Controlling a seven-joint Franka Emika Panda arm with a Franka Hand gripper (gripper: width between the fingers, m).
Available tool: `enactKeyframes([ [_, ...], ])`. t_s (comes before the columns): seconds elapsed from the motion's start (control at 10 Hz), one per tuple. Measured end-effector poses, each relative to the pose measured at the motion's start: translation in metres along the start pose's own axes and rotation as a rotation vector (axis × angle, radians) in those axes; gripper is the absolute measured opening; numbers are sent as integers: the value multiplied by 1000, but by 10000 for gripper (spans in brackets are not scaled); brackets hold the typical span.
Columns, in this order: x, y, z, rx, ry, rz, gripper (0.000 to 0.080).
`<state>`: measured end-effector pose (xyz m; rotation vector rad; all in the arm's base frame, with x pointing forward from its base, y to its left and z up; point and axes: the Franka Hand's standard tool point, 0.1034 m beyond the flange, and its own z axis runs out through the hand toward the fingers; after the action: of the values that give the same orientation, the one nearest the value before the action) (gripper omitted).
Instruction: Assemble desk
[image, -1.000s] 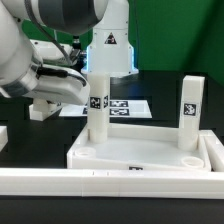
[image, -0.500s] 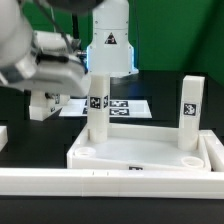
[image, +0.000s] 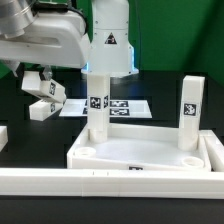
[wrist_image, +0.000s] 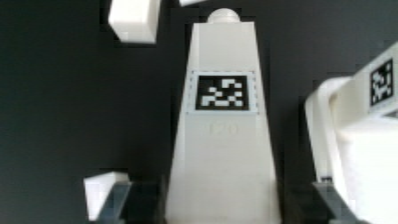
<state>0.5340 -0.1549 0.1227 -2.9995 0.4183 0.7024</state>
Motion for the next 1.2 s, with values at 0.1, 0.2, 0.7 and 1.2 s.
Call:
enactKeyframes([
  [0.1,2,-1,-1,1,70,-2,295],
  [0.2,5,-4,-3,0,140,-8,295],
  [0.7,6,-47,-60,14,454,-49,295],
  [1.2,7,-64,-65,10,458,-36,295],
])
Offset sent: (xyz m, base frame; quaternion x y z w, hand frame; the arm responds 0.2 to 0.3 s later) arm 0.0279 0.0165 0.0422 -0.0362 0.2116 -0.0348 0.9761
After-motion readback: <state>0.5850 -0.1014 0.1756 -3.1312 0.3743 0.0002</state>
